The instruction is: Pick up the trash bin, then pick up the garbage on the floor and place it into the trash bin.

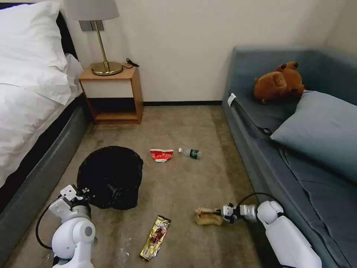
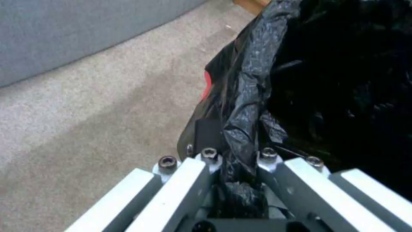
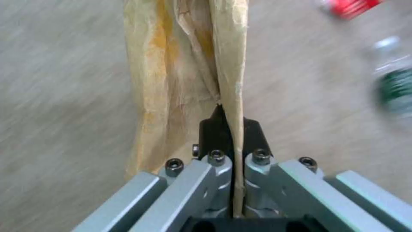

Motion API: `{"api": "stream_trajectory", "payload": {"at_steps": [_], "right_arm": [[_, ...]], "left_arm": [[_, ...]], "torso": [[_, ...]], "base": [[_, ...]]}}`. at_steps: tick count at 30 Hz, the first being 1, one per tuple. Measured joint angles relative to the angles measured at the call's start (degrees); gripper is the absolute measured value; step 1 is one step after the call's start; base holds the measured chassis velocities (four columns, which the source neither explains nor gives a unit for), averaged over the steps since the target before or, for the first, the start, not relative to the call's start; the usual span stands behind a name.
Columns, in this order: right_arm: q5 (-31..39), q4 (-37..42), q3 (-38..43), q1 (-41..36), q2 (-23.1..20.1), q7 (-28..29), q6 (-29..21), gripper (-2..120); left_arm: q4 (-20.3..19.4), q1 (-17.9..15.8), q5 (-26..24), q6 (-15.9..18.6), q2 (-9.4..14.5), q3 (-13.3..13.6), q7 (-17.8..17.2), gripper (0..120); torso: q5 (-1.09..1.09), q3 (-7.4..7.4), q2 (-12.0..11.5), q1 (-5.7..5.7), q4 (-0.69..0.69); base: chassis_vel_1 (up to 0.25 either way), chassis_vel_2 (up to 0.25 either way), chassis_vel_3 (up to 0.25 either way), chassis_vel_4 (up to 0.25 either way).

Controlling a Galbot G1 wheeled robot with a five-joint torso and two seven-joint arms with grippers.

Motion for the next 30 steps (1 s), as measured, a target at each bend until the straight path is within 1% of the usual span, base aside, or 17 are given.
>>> {"api": "stream_trajectory", "payload": {"at_steps": [4, 7, 8, 11, 14, 15, 17, 18, 20, 21, 23, 24, 25, 26, 28, 29, 30], "right_arm": [[2.4, 2.9, 0.0, 0.9, -1.1, 1.3, -1.4, 0], [6.8, 5.7, 0.3, 2.3, -2.0, 4.5, -2.7, 0], [6.8, 5.7, 0.3, 2.3, -2.0, 4.5, -2.7, 0], [9.9, 8.1, 0.8, 3.1, -2.2, 7.1, -3.5, 0], [14.8, 13.2, 0.5, 3.4, -2.5, 11.2, -5.3, 0], [14.8, 13.2, 0.5, 3.4, -2.5, 11.2, -5.3, 0], [20.0, 18.0, -1.4, 3.0, -2.5, 15.6, -7.1, 0], [20.0, 18.0, -1.4, 3.0, -2.5, 15.6, -7.1, 0], [22.3, 21.5, -3.5, 2.1, -2.3, 20.6, -8.7, 0], [22.3, 21.5, -3.5, 2.1, -2.3, 20.6, -8.7, 0], [23.6, 26.0, -6.4, 0.8, -0.5, 26.9, -10.5, 0], [23.6, 26.0, -6.4, 0.8, -0.5, 26.9, -10.5, 0], [23.9, 28.0, -8.0, 0.3, 0.6, 30.1, -11.1, 0], [23.9, 28.0, -8.0, 0.3, 0.6, 30.1, -11.1, 0], [23.5, 31.0, -11.8, -0.3, 2.8, 38.2, -12.2, 0], [23.5, 31.0, -11.8, -0.3, 2.8, 38.2, -12.2, 0], [24.3, 31.8, -13.6, -0.4, 3.5, 41.0, -12.9, 0]], "left_arm": [[0.4, -0.2, 0.1, -0.2, -0.2, 0.3, 0.1, 1], [1.2, -0.6, 0.3, -0.6, -0.2, 0.5, 0.1, 1], [1.2, -0.6, 0.3, -0.6, -0.2, 0.5, 0.1, 1], [1.4, -0.9, 0.3, -0.6, -0.2, 0.5, 0.2, 1], [1.8, -1.6, 0.4, -0.5, -0.2, 0.5, 0.2, 1], [1.8, -1.6, 0.4, -0.5, -0.2, 0.5, 0.2, 1], [2.0, -2.0, 0.5, -0.4, -0.3, 0.7, 0.1, 1], [2.0, -2.0, 0.5, -0.4, -0.3, 0.7, 0.1, 1], [2.2, -2.1, 0.5, -0.4, -0.4, 0.8, 0.1, 1], [2.2, -2.1, 0.5, -0.4, -0.4, 0.8, 0.1, 1], [2.6, -2.1, 0.5, -0.5, -0.3, 0.8, 0.1, 1], [2.6, -2.1, 0.5, -0.5, -0.3, 0.8, 0.1, 1], [2.6, -2.0, 0.5, -0.5, -0.3, 0.7, 0.1, 1], [2.6, -2.0, 0.5, -0.5, -0.3, 0.7, 0.1, 1], [2.6, -1.8, 0.3, -0.7, -0.1, 0.6, 0.1, 1], [2.6, -1.8, 0.3, -0.7, -0.1, 0.6, 0.1, 1], [2.5, -1.7, 0.2, -0.8, -0.1, 0.6, 0.1, 1]], "torso": [[-0.02, 0.00, 0.0, 0.00, -0.02], [-0.01, 0.00, 0.0, 0.00, -0.01], [-0.01, 0.00, 0.0, 0.00, -0.01], [0.00, 0.00, 0.0, 0.00, -0.02], [-0.01, 0.00, 0.0, 0.00, -0.02], [-0.01, 0.00, 0.0, 0.00, -0.02], [-0.01, 0.00, 0.0, 0.00, -0.01], [-0.01, 0.00, 0.0, 0.00, -0.01], [-0.02, 0.00, 0.0, 0.00, -0.02], [-0.02, 0.00, 0.0, 0.00, -0.02], [-0.01, 0.00, 0.0, 0.00, -0.02], [-0.01, 0.00, 0.0, 0.00, -0.02], [-0.02, 0.00, 0.0, 0.00, -0.01], [-0.02, 0.00, 0.0, 0.00, -0.01], [-0.01, 0.00, 0.0, 0.00, -0.01], [-0.01, 0.00, 0.0, 0.00, -0.01], [-0.03, 0.00, 0.0, 0.00, -0.01]], "base": [[0.000, 0.000, 0.000, 0.000], [0.000, 0.000, 0.000, 0.000], [0.000, 0.000, 0.000, 0.000], [0.000, 0.000, 0.000, 0.000], [0.000, 0.000, 0.000, 0.000], [0.000, 0.000, 0.000, 0.000], [0.000, 0.000, 0.000, 0.000], [0.000, 0.000, 0.000, 0.000], [0.000, 0.000, 0.000, 0.000], [0.000, 0.000, 0.000, 0.000], [0.000, 0.000, 0.000, 0.000], [0.000, 0.000, 0.000, 0.000], [0.000, 0.000, 0.000, 0.000], [0.000, 0.000, 0.000, 0.000], [0.000, 0.000, 0.000, 0.000], [0.000, 0.000, 0.000, 0.000], [0.000, 0.000, 0.000, 0.000]]}}
